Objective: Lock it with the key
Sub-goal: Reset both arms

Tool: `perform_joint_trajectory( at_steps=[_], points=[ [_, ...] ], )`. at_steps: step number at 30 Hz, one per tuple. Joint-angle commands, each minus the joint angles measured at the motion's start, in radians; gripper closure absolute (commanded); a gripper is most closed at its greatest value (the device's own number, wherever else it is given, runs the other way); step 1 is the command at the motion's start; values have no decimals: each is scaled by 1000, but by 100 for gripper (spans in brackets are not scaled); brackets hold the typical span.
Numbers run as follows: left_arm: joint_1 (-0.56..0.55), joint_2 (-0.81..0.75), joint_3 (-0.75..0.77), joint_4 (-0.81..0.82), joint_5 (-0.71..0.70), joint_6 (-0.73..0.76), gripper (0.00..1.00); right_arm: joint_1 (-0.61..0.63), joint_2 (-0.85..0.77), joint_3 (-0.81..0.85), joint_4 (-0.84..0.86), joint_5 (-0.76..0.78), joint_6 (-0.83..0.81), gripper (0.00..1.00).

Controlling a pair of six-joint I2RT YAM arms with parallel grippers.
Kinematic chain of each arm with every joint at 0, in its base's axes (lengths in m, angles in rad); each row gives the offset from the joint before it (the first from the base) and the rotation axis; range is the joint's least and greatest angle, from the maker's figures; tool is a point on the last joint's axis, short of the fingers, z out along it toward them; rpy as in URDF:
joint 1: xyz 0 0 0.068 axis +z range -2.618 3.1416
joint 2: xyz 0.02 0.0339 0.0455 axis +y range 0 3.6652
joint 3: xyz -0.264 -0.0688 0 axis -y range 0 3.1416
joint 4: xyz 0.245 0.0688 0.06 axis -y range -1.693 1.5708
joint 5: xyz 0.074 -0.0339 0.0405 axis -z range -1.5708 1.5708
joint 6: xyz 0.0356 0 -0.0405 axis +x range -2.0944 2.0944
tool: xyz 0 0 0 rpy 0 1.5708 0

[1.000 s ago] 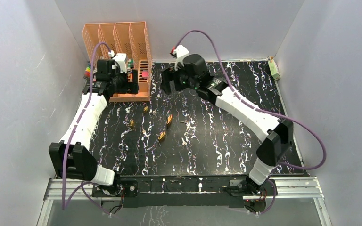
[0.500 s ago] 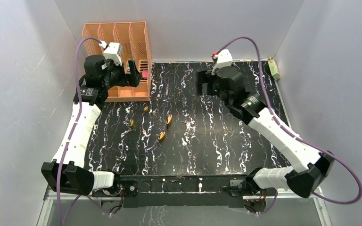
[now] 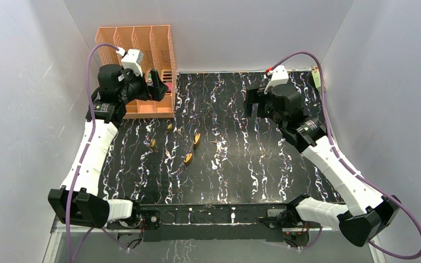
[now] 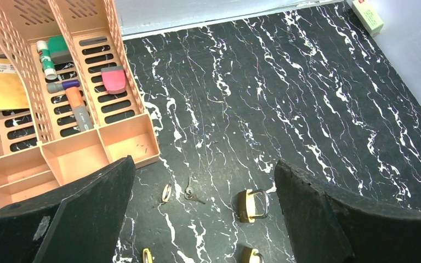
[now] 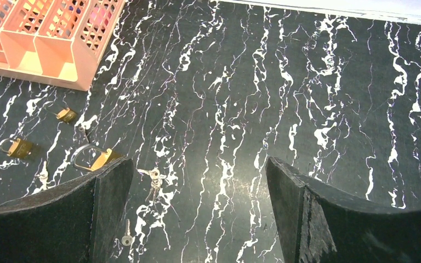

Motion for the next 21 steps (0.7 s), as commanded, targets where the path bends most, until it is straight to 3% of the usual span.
perform_joint_trajectory(
  at_steps=[1, 21],
  points=[
    [1, -42, 2, 3, 31, 6, 2, -13, -32, 1, 36, -32, -4, 1],
    [4, -77, -9, 6, 49, -14, 2, -14, -70, 8, 54, -74, 20, 2]
  ],
)
